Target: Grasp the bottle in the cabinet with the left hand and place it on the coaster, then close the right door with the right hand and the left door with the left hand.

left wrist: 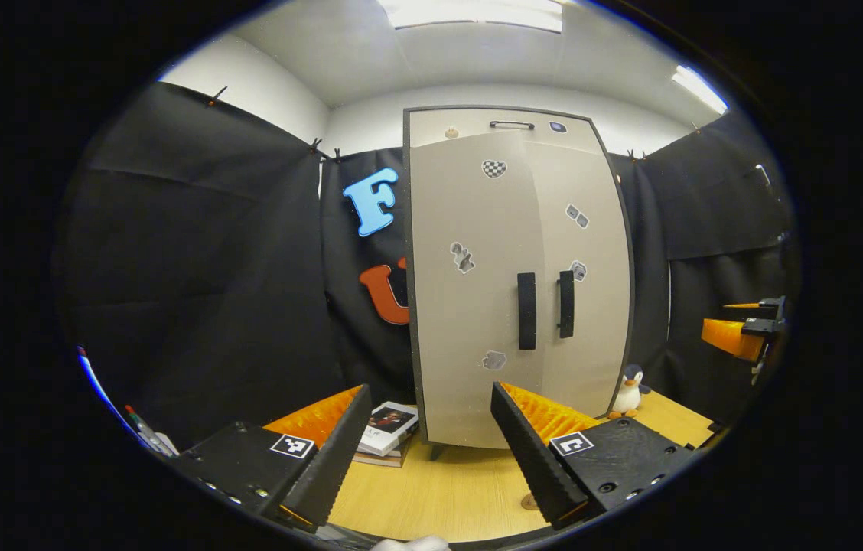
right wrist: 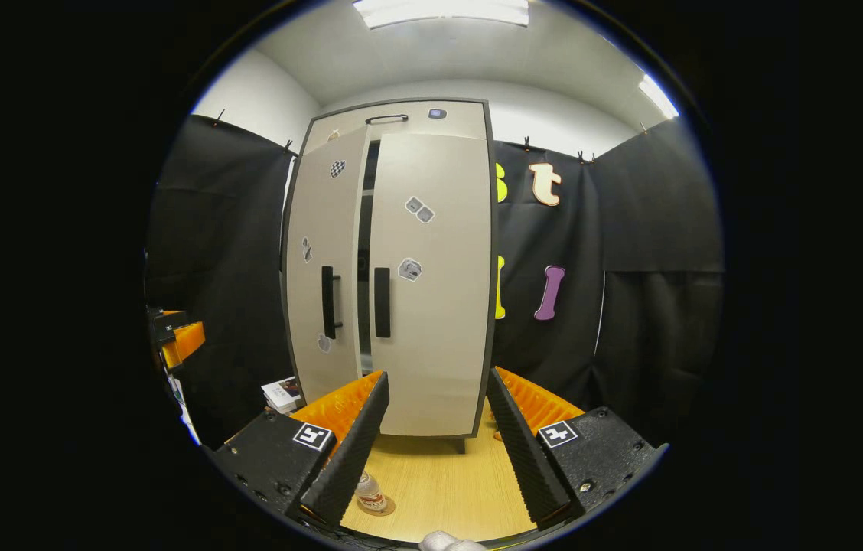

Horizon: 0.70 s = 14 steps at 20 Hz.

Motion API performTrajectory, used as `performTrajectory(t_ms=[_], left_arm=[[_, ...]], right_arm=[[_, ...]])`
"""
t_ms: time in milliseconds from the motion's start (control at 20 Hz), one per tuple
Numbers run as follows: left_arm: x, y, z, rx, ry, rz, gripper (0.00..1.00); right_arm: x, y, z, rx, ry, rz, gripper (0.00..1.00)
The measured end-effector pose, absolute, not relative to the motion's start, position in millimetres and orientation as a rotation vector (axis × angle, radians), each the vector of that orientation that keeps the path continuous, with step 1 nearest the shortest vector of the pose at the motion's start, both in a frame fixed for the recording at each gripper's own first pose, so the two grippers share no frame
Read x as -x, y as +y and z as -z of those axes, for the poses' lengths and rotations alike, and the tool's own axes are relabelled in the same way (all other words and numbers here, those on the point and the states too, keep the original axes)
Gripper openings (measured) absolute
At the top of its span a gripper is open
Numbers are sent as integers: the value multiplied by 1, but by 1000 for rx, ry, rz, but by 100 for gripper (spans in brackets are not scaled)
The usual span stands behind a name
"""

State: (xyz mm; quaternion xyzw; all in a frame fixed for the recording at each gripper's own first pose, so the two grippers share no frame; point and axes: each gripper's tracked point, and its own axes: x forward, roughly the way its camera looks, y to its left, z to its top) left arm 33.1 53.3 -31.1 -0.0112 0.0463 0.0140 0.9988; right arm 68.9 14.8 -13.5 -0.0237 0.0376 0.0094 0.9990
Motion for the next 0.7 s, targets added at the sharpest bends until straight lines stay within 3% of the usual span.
performTrajectory(t_ms=[700], left_arm=[[-39,45,30,13,91,-15,96]], right_arm=[[-63,8,16,43,67,-11,80]])
